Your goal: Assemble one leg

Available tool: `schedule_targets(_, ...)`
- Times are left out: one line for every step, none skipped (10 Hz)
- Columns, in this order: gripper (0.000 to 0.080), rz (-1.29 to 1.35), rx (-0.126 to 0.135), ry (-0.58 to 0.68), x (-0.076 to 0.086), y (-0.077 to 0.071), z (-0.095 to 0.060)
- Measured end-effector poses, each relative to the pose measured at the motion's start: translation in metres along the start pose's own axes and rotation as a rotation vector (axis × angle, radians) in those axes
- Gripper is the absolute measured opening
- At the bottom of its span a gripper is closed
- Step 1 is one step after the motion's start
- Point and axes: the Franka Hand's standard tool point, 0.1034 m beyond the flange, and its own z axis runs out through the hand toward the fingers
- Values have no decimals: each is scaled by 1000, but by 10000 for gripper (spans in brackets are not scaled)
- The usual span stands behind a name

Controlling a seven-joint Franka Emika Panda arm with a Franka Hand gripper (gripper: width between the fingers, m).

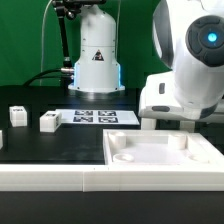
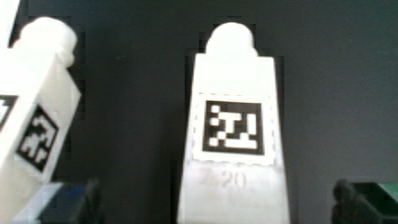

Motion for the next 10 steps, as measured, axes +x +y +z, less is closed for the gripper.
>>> schedule_targets(648, -2, -5, 4, 0, -2, 4)
schedule_targets(648, -5, -9, 0, -1, -2, 9)
schedule_targets(648, -3, -13, -7, -3, -1, 13)
schedule_targets(648, -2, -15, -11, -3, 0, 16)
schedule_targets(648, -1, -13, -2, -2, 0, 15)
schedule_targets(648, -1, -12, -1, -1, 0, 15)
schedule_targets(520, -1, -12, -1, -1, 0, 15)
schedule_targets(520, -1, -12, -1, -1, 0, 15)
schedule_targets(385, -1, -12, -1, -1, 0, 15)
schedule_targets(385, -1, -12, -1, -1, 0, 15)
